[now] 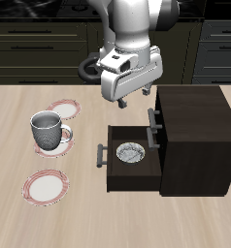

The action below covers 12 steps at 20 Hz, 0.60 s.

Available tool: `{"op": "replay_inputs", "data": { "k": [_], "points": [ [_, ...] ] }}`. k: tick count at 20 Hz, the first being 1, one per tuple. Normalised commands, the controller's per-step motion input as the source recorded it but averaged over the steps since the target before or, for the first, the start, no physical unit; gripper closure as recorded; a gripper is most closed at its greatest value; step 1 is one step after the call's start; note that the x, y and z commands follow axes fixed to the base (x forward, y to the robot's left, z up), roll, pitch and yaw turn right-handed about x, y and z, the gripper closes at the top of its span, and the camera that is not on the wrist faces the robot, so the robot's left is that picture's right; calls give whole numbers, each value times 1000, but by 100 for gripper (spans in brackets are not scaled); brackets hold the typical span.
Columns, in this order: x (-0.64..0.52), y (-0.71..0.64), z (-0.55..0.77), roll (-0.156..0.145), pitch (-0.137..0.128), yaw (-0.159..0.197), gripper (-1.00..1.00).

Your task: Place the bowl on the farthest plate relative to the robot

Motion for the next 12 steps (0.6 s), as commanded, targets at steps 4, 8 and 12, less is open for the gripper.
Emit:
{"op": "replay_inputs", "data": {
  "k": [4, 8, 12],
  "points": [
    [40, -125, -103, -7, -1, 305, -100],
    [17, -176, -107, -22, 21, 300, -100],
    [42, -196, -60, -40, -23, 202, -100]
  ]
}}
